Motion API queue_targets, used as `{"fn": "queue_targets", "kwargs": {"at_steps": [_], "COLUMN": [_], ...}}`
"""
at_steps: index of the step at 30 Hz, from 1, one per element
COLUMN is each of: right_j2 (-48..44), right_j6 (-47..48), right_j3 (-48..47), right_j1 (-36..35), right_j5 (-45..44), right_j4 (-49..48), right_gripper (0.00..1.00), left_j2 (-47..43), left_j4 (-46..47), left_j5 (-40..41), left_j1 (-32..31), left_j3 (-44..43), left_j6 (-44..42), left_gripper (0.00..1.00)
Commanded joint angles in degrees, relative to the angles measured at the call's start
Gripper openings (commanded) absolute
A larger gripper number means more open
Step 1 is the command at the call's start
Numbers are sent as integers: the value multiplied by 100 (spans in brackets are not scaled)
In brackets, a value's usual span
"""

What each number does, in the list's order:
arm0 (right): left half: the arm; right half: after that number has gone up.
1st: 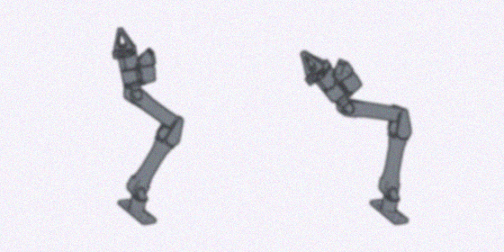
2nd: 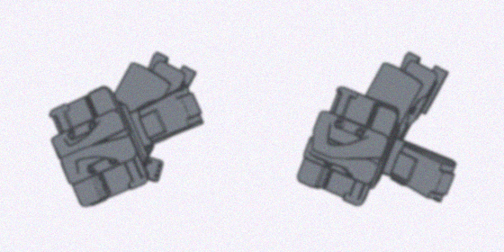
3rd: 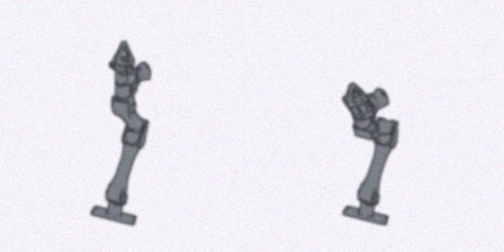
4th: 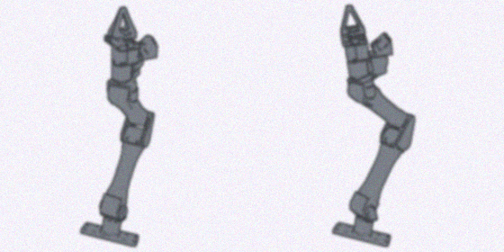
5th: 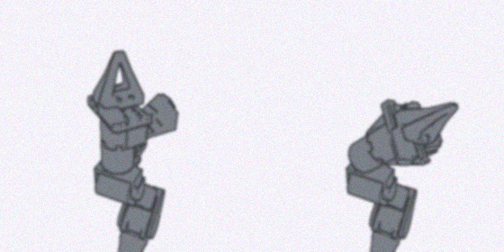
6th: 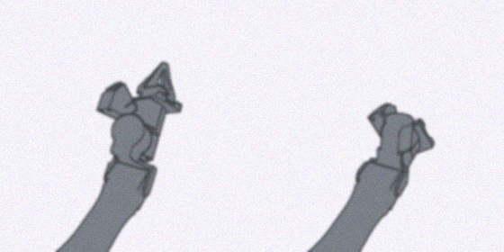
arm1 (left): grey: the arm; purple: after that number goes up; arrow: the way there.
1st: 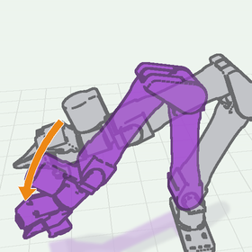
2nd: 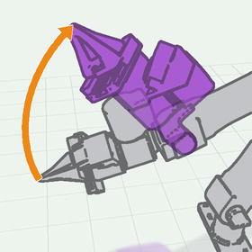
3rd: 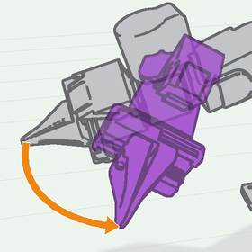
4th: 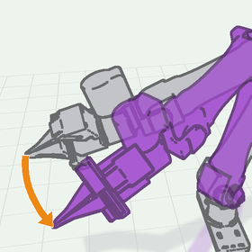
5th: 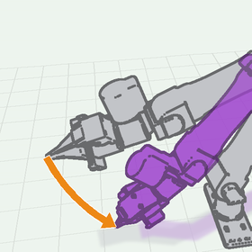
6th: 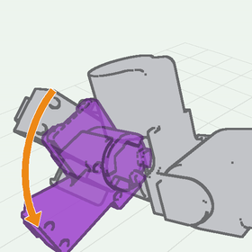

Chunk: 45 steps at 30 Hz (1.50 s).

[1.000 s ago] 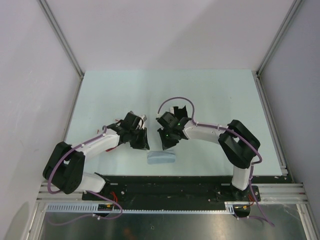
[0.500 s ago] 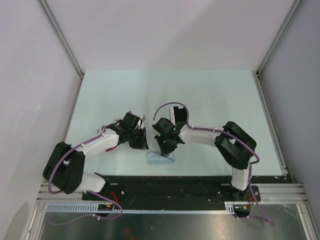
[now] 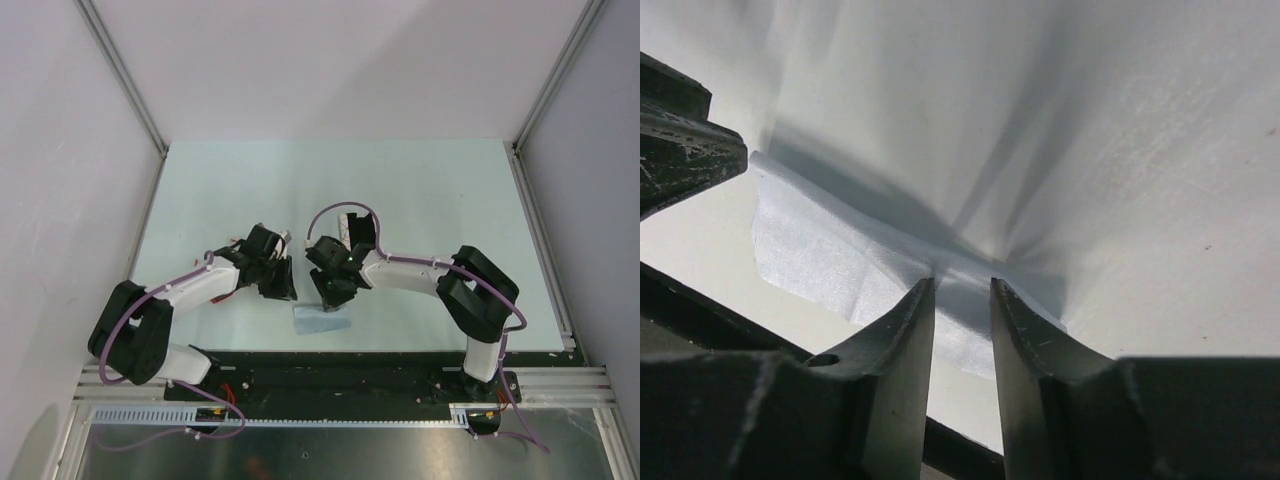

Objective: Organize the sunglasses

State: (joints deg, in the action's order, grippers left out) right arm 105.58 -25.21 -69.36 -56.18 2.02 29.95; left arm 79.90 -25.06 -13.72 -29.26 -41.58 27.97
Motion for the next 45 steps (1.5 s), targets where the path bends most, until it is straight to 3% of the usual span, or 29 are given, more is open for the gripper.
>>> {"fn": "queue_targets", "kwargs": {"at_steps": [1,10,18,24,33,45], "right_j2": [-345,-582,-600,-837,-969,-978], "right_j6": [-54,-98,-1,-256,-467,-581], "right_j3": [-165,-156,-130,-34,283,687], "right_j1": [20,116,125,213,362,582], "right_j5": [-395,-791,-597,-870,-721,-334], "right_j4": [-86,212,695,871,731,283], "right_gripper": [35,38,31,40,41,36], "left_j2": [17,113,52,61,17,237], "left_j4": [1,1,10,10,19,291], "left_j5": [-105,-333,-781,-703,-527,-527], "left_j1": [43,34,16,8,8,8], "left_j3": [-8,54,150,344,239,177], "left_j6": [-125,-203,-274,-230,-89,60], "left_gripper": [31,45,37,42,42,29]}}
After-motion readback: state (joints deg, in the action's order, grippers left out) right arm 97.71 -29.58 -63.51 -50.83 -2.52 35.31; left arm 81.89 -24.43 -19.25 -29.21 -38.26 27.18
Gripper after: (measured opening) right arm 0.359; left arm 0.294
